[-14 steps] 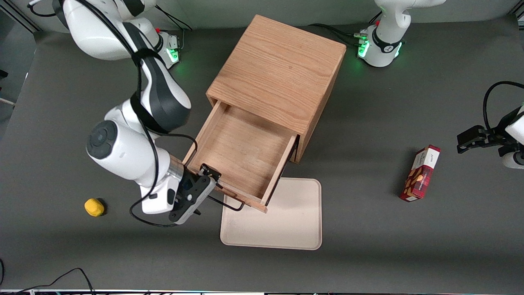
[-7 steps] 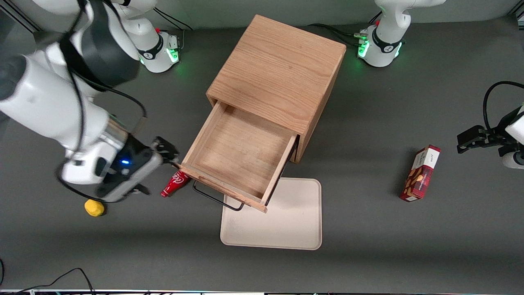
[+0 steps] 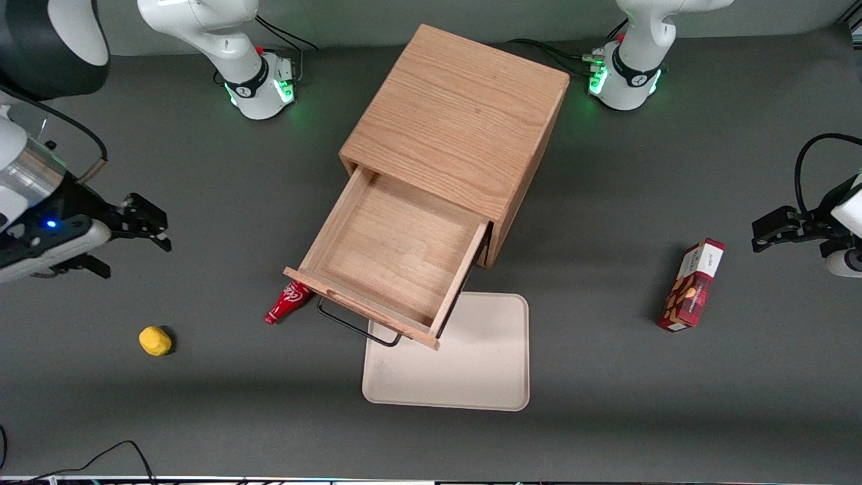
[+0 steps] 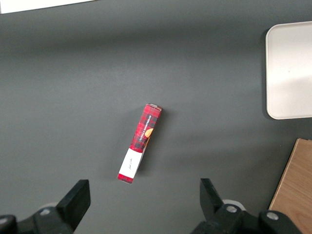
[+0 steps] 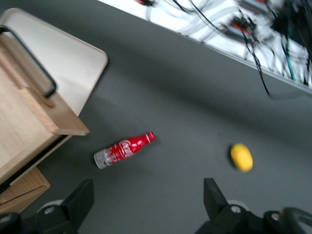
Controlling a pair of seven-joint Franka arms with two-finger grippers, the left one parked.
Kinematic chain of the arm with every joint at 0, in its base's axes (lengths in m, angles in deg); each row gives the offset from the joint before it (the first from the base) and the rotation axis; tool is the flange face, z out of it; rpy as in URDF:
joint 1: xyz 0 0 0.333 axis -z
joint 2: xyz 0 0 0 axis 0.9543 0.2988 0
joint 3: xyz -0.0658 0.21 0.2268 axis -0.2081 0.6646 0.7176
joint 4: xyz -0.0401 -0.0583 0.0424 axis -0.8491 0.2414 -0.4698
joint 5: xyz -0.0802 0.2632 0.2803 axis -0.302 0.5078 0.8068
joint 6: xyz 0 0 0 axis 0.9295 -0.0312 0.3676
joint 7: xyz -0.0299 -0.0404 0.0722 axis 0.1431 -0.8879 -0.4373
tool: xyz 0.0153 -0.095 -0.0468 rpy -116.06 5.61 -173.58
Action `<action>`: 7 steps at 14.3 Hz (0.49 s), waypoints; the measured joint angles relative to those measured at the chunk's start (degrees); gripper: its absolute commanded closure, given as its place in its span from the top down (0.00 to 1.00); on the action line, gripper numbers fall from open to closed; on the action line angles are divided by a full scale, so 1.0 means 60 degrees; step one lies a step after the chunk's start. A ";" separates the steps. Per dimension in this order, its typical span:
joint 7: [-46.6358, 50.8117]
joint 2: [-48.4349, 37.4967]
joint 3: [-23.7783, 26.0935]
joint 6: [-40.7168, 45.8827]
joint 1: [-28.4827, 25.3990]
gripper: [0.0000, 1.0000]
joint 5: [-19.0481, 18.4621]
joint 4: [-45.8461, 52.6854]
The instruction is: Open upper drawer
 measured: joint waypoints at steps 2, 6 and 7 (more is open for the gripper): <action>0.1373 -0.0467 -0.0091 -0.0002 0.0027 1.00 -0.0152 -0.0784; 0.2949 -0.1132 -0.0418 0.0031 0.0035 1.00 -0.0202 -0.2080; 0.3013 -0.1208 -0.0594 0.0150 0.0040 1.00 -0.0202 -0.2232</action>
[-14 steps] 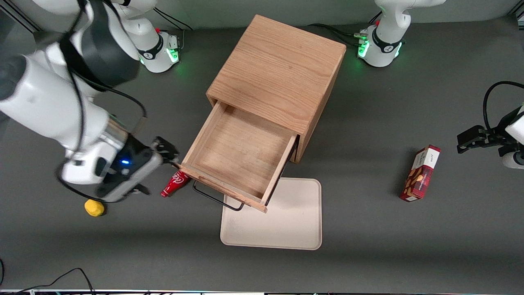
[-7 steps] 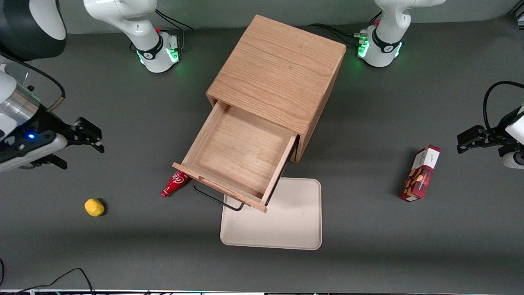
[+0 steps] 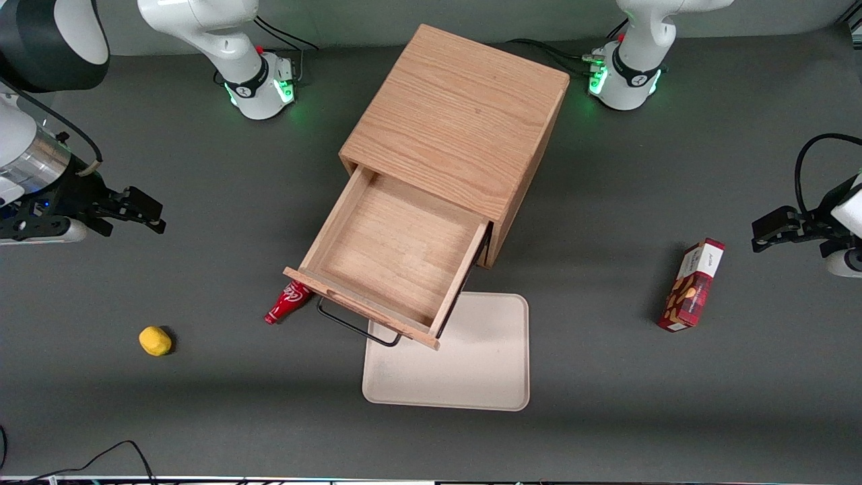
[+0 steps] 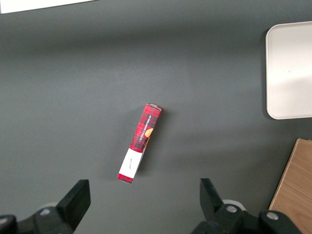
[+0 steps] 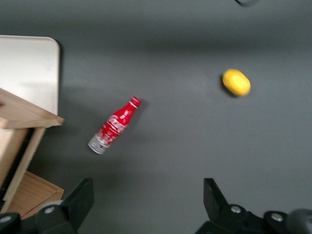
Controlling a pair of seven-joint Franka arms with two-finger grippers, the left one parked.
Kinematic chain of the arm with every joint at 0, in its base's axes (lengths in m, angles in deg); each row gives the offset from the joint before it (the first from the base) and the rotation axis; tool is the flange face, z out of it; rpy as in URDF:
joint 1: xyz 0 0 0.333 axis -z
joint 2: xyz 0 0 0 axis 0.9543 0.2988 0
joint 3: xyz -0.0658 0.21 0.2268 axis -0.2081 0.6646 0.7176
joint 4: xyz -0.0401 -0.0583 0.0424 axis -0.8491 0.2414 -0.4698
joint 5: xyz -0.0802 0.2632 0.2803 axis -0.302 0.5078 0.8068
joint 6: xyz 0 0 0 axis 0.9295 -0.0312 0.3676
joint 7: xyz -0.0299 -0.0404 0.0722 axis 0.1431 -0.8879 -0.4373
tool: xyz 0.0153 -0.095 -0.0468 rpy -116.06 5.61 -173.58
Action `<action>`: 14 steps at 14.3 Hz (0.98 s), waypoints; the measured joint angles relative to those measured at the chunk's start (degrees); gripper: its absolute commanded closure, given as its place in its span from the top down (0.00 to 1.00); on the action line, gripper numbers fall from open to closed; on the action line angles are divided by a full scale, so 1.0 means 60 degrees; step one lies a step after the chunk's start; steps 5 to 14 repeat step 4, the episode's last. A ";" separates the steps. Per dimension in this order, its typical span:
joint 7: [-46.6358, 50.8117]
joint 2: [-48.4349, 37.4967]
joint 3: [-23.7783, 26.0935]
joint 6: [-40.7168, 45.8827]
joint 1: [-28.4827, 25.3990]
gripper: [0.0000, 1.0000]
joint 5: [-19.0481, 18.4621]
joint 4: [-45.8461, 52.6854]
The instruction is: Open upper drawer
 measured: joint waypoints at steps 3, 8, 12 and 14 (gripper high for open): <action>0.0138 -0.0043 -0.0267 0.0364 0.0024 1.00 0.0002 -0.0130; 0.0454 -0.0043 -0.0267 0.0480 0.0024 1.00 0.0002 -0.0138; 0.0454 -0.0043 -0.0267 0.0480 0.0024 1.00 0.0002 -0.0138; 0.0454 -0.0043 -0.0267 0.0480 0.0024 1.00 0.0002 -0.0138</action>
